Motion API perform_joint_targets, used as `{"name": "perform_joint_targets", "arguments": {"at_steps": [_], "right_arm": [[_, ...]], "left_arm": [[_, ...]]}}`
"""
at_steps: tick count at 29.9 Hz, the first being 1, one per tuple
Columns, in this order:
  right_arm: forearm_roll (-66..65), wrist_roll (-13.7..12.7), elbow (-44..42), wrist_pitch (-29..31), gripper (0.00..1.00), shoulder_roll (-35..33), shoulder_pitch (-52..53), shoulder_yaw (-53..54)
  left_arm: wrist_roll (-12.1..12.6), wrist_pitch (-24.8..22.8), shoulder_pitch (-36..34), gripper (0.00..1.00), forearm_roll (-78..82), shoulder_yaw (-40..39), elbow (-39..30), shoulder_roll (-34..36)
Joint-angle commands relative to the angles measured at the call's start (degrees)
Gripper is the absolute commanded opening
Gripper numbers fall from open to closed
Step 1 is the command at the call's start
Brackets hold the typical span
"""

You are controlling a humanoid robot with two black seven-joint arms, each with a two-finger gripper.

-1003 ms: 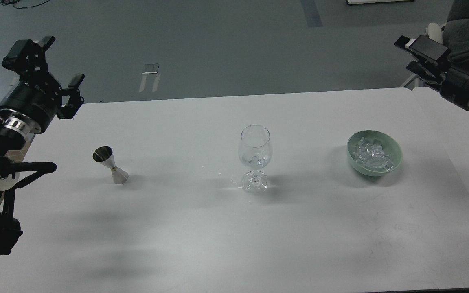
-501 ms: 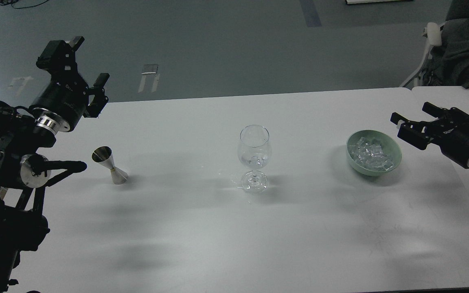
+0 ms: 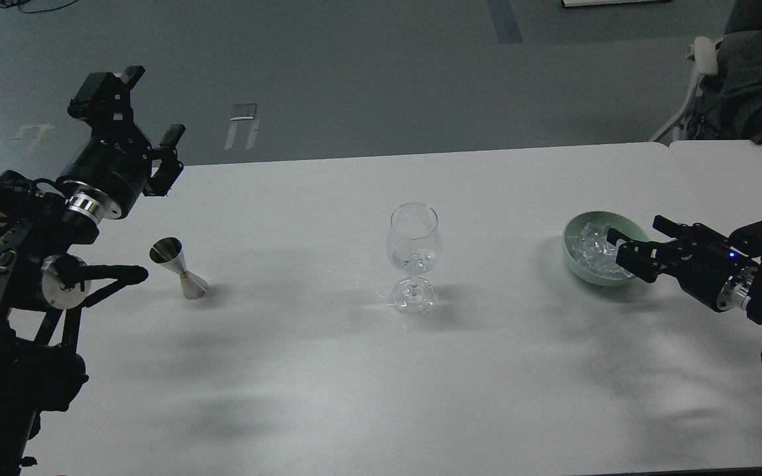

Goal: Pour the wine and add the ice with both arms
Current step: 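Reach the right gripper into the green bowl and grasp an ice cube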

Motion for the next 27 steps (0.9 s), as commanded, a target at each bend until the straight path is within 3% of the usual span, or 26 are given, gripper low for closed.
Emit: {"name": "perform_joint_targets", "arguments": {"at_steps": [1, 10, 27], "right_arm": [[0.0, 0.0, 0.1, 0.3, 0.71, 0.4, 0.3, -0.9], [0.0, -0.2, -0.1, 1.2, 0.59, 0.4, 1.3, -3.5], [0.1, -0.8, -0.3, 2.7, 0.53, 0.4, 2.2, -3.5]], "left_arm": [[0.0, 0.0, 0.0, 0.97, 0.0, 0.0, 0.0, 0.0], [0.0, -0.1, -0.3, 0.97, 0.0, 0.0, 0.0, 0.0], [0.0, 0.0, -0.5, 0.97, 0.1, 0.0, 0.0, 0.0]]}}
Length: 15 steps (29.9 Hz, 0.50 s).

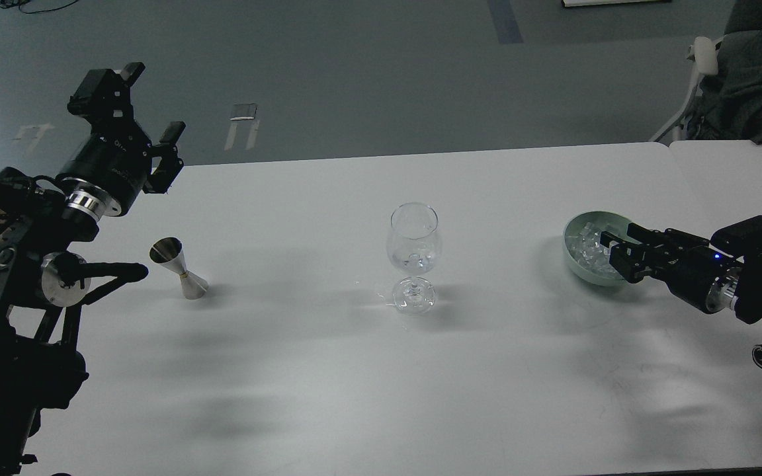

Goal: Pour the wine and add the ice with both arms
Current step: 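Reach the right gripper into the green bowl and grasp an ice cube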

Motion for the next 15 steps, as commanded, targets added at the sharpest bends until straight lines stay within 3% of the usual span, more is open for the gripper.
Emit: {"name": "perform_joint_targets", "arguments": {"at_steps": [1, 15], "right_arm": [[0.0, 0.0, 0.0, 0.2, 0.53, 0.0, -0.1, 0.0], [0.0, 0.1, 0.0, 1.8, 0.53, 0.0, 0.1, -0.1]], "left_arm": [[0.0, 0.0, 0.0, 0.97, 0.0, 0.0, 0.0, 0.0], [-0.1, 0.0, 0.0, 0.97, 0.0, 0.0, 0.0, 0.0]]}}
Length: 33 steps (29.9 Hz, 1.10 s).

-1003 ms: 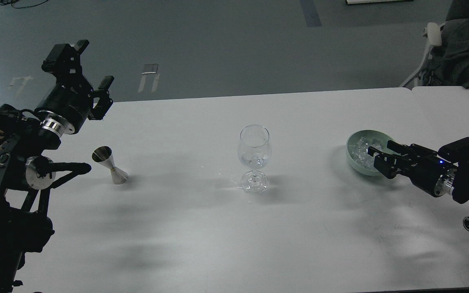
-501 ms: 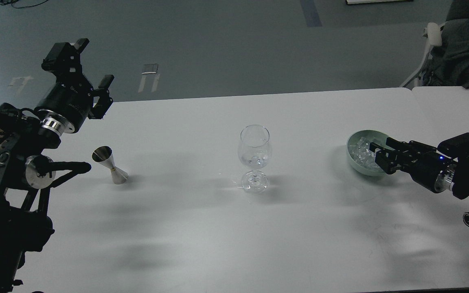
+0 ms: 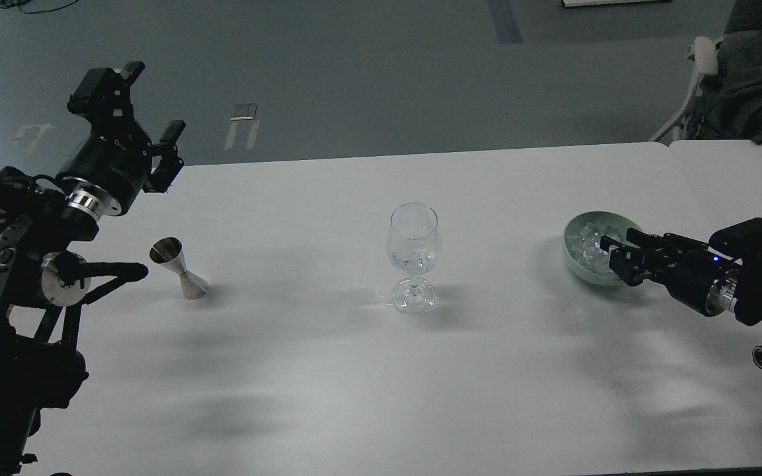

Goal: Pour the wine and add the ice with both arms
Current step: 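Reach the right gripper into the green bowl and grasp an ice cube, then lift the ice with the right gripper and carry it toward the glass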

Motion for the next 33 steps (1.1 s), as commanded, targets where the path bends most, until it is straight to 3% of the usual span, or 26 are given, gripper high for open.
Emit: {"name": "perform_joint_targets", "arguments": {"at_steps": [1, 14, 18, 19, 20, 21, 29, 33], "right_arm": [[0.0, 0.0, 0.0, 0.1, 0.53, 0.0, 0.1, 0.0], [0.0, -0.1, 0.0, 1.0, 0.41, 0.0, 0.0, 0.0], [0.1, 0.0, 0.1, 1.0, 0.21, -0.1, 0.0, 0.0], [0.1, 0.0, 0.2, 1.0, 0.07, -0.1, 0.1, 0.0], [0.1, 0.0, 0.2, 1.0, 0.07, -0.1, 0.1, 0.0], [0.2, -0.1, 0.2, 1.0, 0.0, -0.1, 0.2, 0.1], [0.8, 0.0, 2.9, 0.8, 0.0, -1.6, 1.4, 0.9], [1.1, 0.0, 11.9, 0.8, 0.0, -9.0, 3.2, 3.0]], "left_arm": [[0.0, 0.1, 0.0, 0.97, 0.0, 0.0, 0.0, 0.0], [-0.1, 0.1, 0.0, 0.97, -0.1, 0.0, 0.0, 0.2], [-0.5, 0.1, 0.0, 0.97, 0.0, 0.0, 0.0, 0.2], [-0.5, 0.1, 0.0, 0.97, 0.0, 0.0, 0.0, 0.2], [-0.5, 0.1, 0.0, 0.97, 0.0, 0.0, 0.0, 0.2], [-0.5, 0.1, 0.0, 0.97, -0.1, 0.0, 0.0, 0.2], [-0.6, 0.1, 0.0, 0.97, 0.0, 0.0, 0.0, 0.2], [-0.6, 0.1, -0.1, 0.97, 0.0, 0.0, 0.0, 0.2]]}}
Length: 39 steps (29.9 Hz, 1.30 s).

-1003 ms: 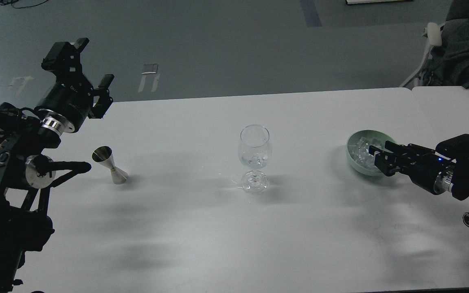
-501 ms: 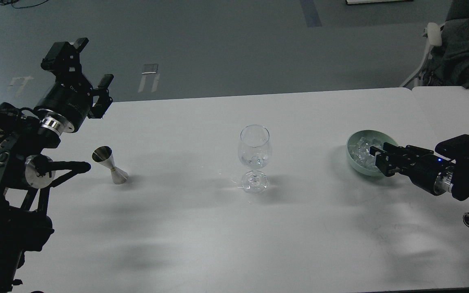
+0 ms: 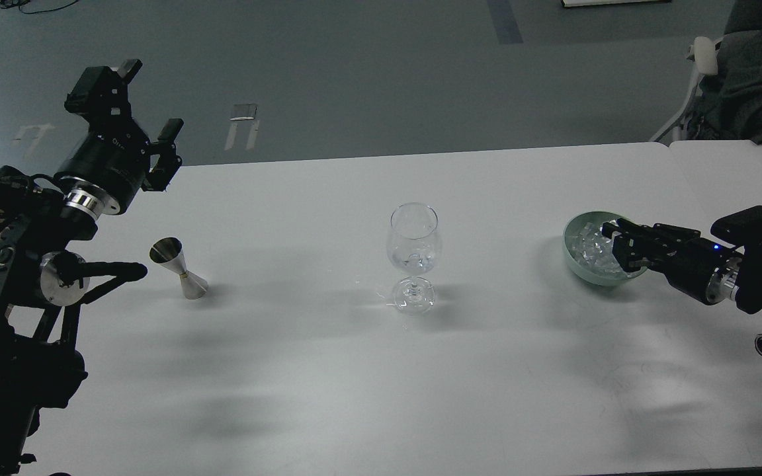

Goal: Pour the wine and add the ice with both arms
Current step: 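Lift the ice with the right gripper and carry it toward the glass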

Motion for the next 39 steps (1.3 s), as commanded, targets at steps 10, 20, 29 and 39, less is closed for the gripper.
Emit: {"name": "perform_joint_targets", "arguments": {"at_steps": [10, 20, 29, 39], "right_arm": [[2.3, 0.4, 28.1, 6.2, 0.0, -16.2, 12.6, 1.2], [2.3, 0.4, 31.1, 18.7, 0.0, -10.9, 24.9, 0.5], [1.1, -0.1, 29.1, 32.1, 0.0, 0.2, 31.8, -0.6], [-4.0, -0.6, 28.6, 40.4, 0.0, 3.5, 35.1, -0.6]], "left_arm": [[0.0, 0.0, -0.4, 0.97, 0.0, 0.0, 0.0, -0.7], [0.0, 0.0, -0.9, 0.97, 0.0, 0.0, 0.0, -0.9], [-0.1, 0.1, -0.9, 0.97, 0.0, 1.6, 0.0, -1.1], [0.0, 0.6, -1.1, 0.97, -0.1, 2.2, -0.2, -1.8]]}}
